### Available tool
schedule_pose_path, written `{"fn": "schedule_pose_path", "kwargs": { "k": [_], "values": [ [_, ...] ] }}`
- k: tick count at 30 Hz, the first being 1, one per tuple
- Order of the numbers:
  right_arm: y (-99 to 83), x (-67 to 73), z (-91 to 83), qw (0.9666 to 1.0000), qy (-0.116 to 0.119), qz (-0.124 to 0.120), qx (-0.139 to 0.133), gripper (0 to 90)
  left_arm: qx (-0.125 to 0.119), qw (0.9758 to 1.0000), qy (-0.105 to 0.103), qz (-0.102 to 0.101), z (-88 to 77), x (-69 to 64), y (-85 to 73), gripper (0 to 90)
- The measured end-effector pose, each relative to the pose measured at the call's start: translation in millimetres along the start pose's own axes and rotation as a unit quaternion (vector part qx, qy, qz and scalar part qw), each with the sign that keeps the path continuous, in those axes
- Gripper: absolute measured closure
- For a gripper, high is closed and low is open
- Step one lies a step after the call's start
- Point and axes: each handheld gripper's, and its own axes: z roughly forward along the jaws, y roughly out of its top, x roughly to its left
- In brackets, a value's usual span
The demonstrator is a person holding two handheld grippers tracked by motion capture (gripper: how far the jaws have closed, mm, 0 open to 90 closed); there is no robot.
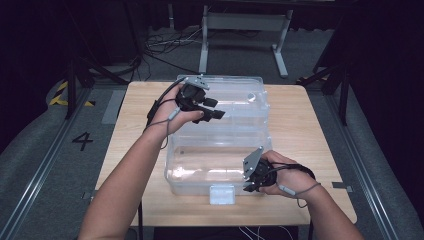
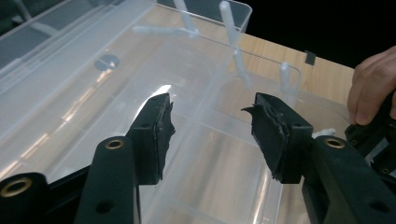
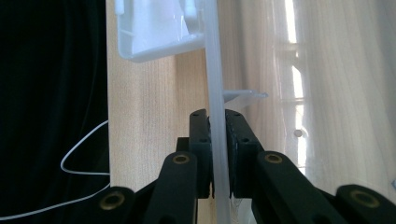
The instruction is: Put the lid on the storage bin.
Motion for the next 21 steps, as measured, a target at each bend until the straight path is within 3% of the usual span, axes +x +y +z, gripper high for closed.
{"fn": "schedule_pose_path", "kwargs": {
  "k": [7,12,15,19,21],
  "values": [
    [-0.6,-0.4,-0.1,1.0,0.002,0.0,-0.002,82.8,0.031,0.9994,-0.017,0.006,15.8,2.3,1.4,50.2],
    [-0.8,-0.4,-0.3,1.0,0.004,0.003,-0.001,82.7,0.05,0.9986,-0.008,0.013,19.2,3.8,2.8,54.7],
    [-1.3,-0.9,0.1,1.0,0.005,0.003,-0.004,82.5,0.069,0.9973,-0.005,0.027,18.3,5.0,5.3,63.9],
    [-1.7,-1.6,0.1,1.0,0.008,0.002,-0.004,82.4,0.106,0.993,-0.004,0.053,19.2,6.5,11.6,72.7],
    [-1.7,-1.8,0.3,1.0,0.008,0.001,-0.004,82.4,0.107,0.9928,-0.004,0.054,19.3,6.8,12.4,75.0]
  ]
}}
